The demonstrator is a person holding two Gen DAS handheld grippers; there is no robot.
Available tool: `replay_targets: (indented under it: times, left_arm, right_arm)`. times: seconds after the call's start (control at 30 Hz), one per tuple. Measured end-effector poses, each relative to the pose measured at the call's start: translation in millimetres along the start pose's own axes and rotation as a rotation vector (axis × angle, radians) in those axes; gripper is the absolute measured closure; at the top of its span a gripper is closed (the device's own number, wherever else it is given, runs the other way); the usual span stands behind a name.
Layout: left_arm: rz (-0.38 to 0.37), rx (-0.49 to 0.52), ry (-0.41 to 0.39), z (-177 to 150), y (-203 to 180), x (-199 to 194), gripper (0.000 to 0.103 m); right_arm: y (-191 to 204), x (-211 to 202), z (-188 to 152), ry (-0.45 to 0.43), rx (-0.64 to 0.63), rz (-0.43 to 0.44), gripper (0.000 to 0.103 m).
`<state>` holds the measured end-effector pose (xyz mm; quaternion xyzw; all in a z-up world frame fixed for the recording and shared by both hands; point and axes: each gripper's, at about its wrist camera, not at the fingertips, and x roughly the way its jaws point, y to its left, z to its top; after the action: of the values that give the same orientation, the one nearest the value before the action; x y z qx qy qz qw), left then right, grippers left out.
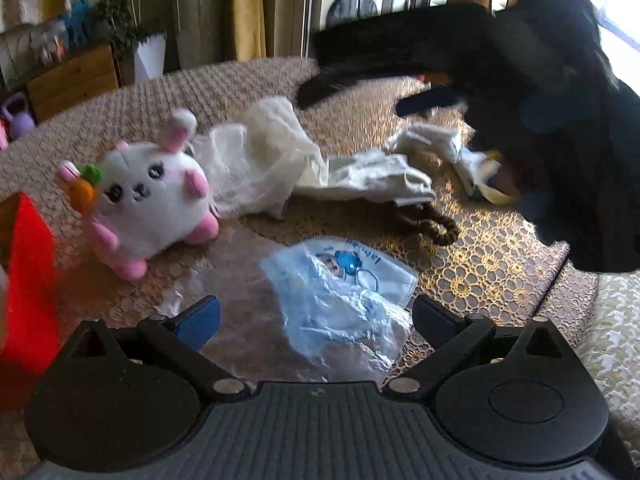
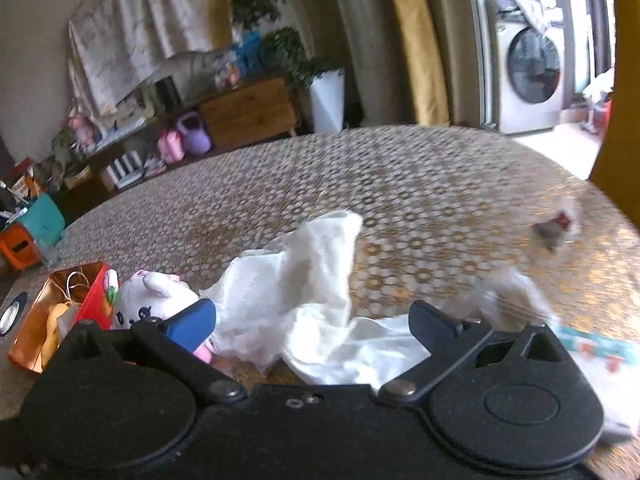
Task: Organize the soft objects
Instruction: 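Grasp the clear plastic wrap with the left tool while the right tool grasps the white gauze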
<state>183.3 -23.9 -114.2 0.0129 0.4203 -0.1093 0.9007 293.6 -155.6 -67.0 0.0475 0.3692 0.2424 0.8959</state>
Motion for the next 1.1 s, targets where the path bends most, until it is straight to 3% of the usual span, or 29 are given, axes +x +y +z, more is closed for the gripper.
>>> replay_targets:
  times: [0.37, 0.63, 0.77, 0.93, 1.1]
  left_arm:
    - [0.0, 0.024, 0.113, 8, 8, 41, 0.002]
    - [0.005, 0.04, 0.112, 3, 8, 44, 0.018]
    - [0.011, 0.036, 0.1, 5, 10, 40, 0.039]
    - [0.001, 0.008, 0.092, 7, 17, 37, 0.067]
    - [0.0, -0.004, 0.077, 8, 21, 36, 0.082]
  right_arm:
    - [10, 76, 20, 0.118, -0.052, -0.033, 0.0]
    - [12, 112, 20, 0.16, -0.075, -0.081, 0.001]
    - [13, 121, 20, 0.164, -0.102, -0.107, 0.003]
    - [21, 131, 14, 0.179, -0.169, -0.154, 0.013]
    - [28, 129, 12, 0.163, -0.206, -0.16, 0.035]
